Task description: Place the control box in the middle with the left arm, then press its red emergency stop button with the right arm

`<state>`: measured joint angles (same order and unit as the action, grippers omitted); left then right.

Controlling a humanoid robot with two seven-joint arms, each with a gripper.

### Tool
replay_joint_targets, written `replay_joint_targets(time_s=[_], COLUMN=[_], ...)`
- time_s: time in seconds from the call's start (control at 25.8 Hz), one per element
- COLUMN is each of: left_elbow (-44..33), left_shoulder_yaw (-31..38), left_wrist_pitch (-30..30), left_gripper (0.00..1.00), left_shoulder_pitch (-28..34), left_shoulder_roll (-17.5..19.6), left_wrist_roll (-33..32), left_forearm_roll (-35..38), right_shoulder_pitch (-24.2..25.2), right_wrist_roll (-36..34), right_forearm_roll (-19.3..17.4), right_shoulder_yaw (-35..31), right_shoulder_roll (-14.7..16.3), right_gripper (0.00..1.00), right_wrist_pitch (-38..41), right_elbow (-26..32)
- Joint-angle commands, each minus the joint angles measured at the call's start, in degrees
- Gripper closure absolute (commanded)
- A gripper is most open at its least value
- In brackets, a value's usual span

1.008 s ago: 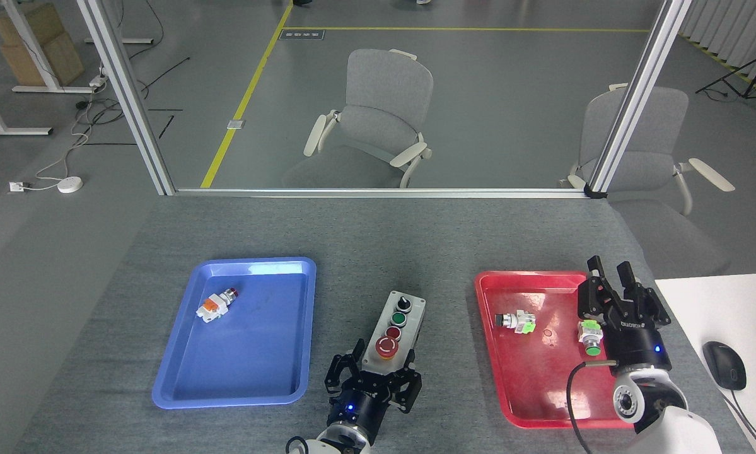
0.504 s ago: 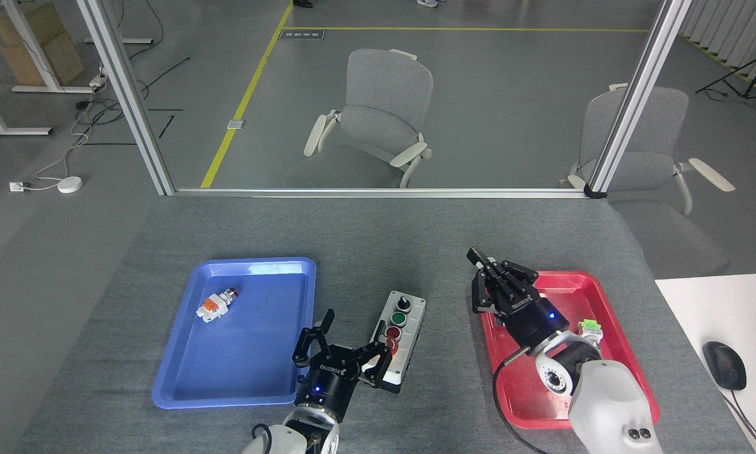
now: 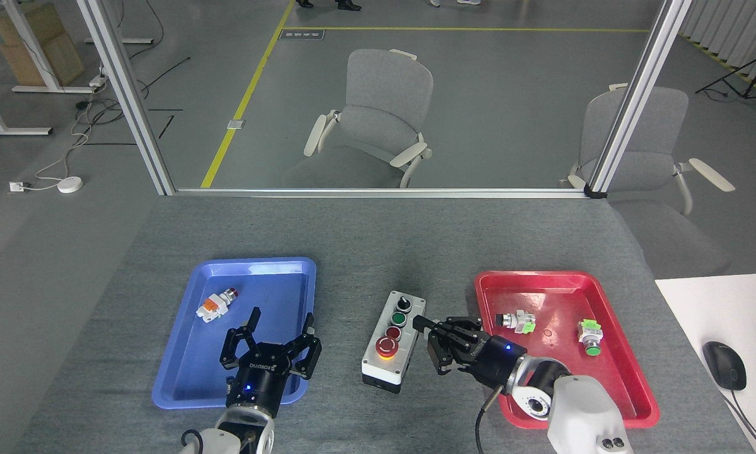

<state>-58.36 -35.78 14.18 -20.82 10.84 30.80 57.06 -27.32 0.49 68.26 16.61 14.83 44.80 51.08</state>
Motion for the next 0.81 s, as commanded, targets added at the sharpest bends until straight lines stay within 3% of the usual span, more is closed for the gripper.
replay_joint_targets(time_s=[0.0, 0.35, 0.62, 0.78], left_elbow=[0.0, -0.4, -3.0, -4.1], left_shoulder_yaw=[2.5, 10.5, 10.7, 11.5], left_wrist_pitch=[0.1, -0.9, -1.4, -9.4], left_gripper=[0.00, 0.00, 0.00, 0.00], left_shoulder_pitch=[1.0, 3.9, 4.3, 3.7], left_shoulder_roll=[1.1, 2.0, 3.1, 5.9], left_wrist_roll=[0.0, 0.0, -0.3, -2.2], left_forearm_roll=[0.1, 0.1, -0.2, -0.3], right_shoulder_pitch=[0.1, 0.1, -0.4, -0.5], right_wrist_roll=[0.9, 0.9, 0.9, 0.7], right_forearm_roll=[0.1, 0.4, 0.6, 0.6], right_shoulder_yaw=[-0.2, 1.5, 3.8, 3.8], right_shoulder_roll=[-0.9, -3.3, -3.8, -3.8], right_gripper=[1.00, 1.00, 1.00, 1.00], right_wrist_pitch=[0.2, 0.2, 0.2, 0.2], right_elbow=[-1.1, -1.8, -2.0, -4.1])
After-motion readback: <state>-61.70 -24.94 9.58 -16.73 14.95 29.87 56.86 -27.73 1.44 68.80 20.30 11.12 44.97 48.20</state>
